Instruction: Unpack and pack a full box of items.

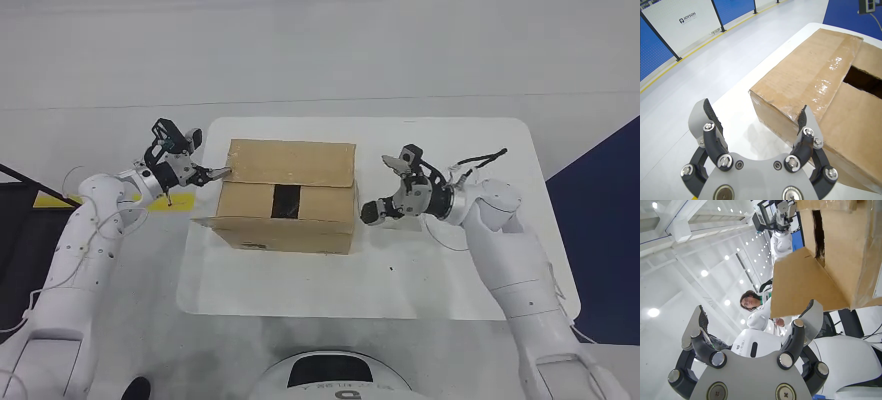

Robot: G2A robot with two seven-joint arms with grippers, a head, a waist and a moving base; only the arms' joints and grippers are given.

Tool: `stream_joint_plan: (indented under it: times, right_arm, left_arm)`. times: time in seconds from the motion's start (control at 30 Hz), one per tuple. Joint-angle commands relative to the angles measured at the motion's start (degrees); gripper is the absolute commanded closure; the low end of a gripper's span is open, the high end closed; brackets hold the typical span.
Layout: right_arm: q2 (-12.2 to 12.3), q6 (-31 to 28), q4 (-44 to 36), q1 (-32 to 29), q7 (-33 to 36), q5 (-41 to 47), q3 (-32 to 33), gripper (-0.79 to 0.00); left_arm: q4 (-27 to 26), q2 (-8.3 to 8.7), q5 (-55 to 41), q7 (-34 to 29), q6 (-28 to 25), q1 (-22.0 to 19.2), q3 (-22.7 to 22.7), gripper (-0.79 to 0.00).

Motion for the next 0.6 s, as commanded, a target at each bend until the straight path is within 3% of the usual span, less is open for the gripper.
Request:
stream_joint_plan:
  times: [0.0, 0.2, 0.33, 0.57]
  right_arm:
    - [0.0, 0.4, 0.2, 0.7, -0.9, -1.1, -1.1, -0.785]
    - [1.0, 1.9, 0.0, 1.4, -3.2, -7.5, -0.7, -0.785]
    - [2.6, 8.1, -3.7, -0.8, 2.7, -14.0, -0.7, -0.785]
    - [4.4, 6.4, -5.8, 0.1, 4.7, -15.3, -10.7, -0.785]
  left_arm:
    - [0.0, 0.0, 0.0, 0.0, 0.0, 0.0, 0.0, -0.785]
    - [0.0, 0.0, 0.0, 0.0, 0.0, 0.0, 0.0, -0.785]
    - [0.0, 0.0, 0.0, 0.0, 0.0, 0.0, 0.0, -0.785]
    - [0.0, 0.0, 0.0, 0.0, 0.0, 0.0, 0.0, -0.785]
